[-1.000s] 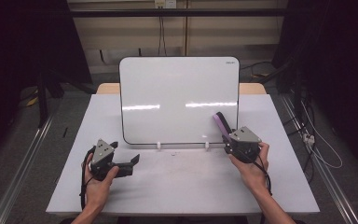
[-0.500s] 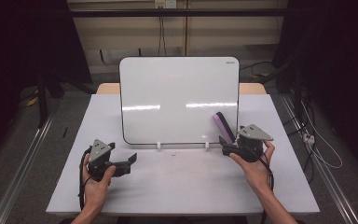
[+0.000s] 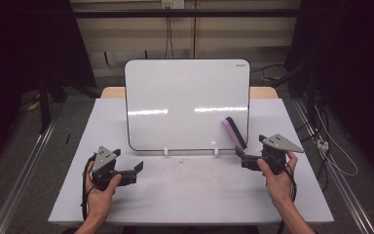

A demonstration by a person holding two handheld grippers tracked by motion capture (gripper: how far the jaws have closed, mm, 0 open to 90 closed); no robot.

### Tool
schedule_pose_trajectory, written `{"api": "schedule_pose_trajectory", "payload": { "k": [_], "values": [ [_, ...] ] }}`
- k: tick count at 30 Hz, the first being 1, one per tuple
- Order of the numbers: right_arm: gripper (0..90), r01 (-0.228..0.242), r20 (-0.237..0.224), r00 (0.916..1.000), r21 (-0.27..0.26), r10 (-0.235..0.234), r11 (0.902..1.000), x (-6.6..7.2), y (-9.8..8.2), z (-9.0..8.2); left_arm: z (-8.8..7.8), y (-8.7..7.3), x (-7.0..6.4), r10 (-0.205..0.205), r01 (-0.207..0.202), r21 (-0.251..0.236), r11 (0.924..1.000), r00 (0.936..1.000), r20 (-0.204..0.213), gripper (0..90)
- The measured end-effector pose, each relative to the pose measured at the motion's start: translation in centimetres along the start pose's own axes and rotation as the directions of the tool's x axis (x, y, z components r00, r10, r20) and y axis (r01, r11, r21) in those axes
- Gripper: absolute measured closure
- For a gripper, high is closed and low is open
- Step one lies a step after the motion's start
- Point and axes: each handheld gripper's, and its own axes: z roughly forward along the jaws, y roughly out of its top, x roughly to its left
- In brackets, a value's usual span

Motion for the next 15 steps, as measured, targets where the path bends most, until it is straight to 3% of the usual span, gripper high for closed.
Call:
{"api": "schedule_pose_trajectory", "payload": {
  "k": [6,15],
  "values": [
    [4.9,-0.019,0.022,0.9996,-0.003,0.020,0.9998,-0.3,-0.9,-1.1,-0.5,0.0,0.2,-0.015,0.015,-0.008,0.9999,0.9991,-0.039,6.2],
    [3.9,-0.043,0.058,0.9974,-0.002,0.043,0.9991,-1.2,-2.3,-2.6,-0.6,0.0,0.3,-0.016,0.015,-0.009,0.9998,0.9990,-0.042,5.8]
  ]
}}
